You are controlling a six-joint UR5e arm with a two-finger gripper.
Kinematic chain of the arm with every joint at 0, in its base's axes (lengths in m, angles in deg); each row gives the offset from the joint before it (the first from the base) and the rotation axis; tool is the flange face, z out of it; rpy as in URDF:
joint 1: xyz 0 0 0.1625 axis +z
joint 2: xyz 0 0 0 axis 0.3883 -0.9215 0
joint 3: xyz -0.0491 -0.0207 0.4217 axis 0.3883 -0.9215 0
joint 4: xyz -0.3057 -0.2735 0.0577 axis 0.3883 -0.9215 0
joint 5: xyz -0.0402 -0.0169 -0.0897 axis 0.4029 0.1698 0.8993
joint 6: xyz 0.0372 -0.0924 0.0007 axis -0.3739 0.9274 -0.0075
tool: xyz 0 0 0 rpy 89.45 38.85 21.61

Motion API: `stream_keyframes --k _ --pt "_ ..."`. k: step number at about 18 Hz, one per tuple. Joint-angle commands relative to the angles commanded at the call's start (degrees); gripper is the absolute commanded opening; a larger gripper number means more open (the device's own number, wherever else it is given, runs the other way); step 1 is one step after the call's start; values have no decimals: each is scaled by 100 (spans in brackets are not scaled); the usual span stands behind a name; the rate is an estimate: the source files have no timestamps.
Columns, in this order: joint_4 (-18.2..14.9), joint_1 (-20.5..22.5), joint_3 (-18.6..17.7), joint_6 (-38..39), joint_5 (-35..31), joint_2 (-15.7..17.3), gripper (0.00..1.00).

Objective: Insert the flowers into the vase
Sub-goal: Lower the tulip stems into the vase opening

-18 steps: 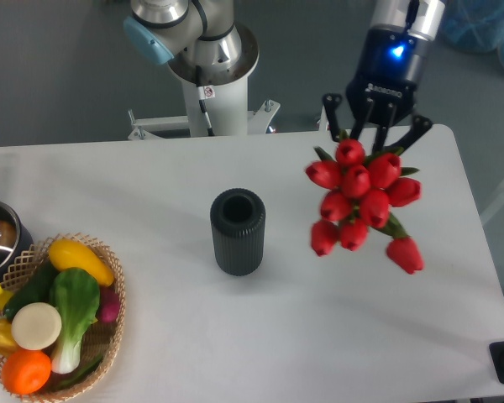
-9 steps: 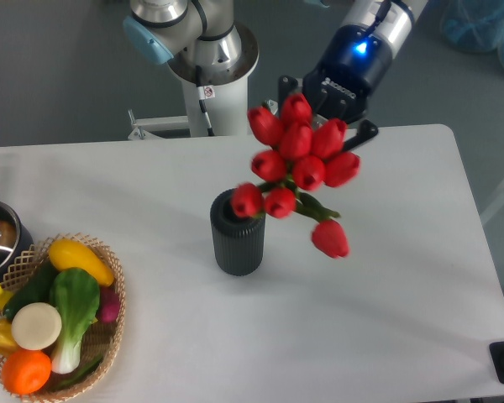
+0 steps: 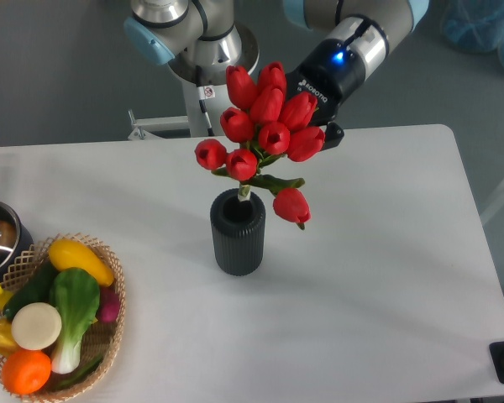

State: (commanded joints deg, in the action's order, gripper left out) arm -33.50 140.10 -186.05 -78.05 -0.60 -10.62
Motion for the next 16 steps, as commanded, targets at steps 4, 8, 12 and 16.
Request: stream_keyframes --k 4,8,12,16 --pt "0 26 -158 -149 0 0 0" --pt "0 9 -360 -491 0 -9 1" --pt "-9 26 -475 -712 0 -105 1" --pt "9 149 -607 -721 0 -105 3"
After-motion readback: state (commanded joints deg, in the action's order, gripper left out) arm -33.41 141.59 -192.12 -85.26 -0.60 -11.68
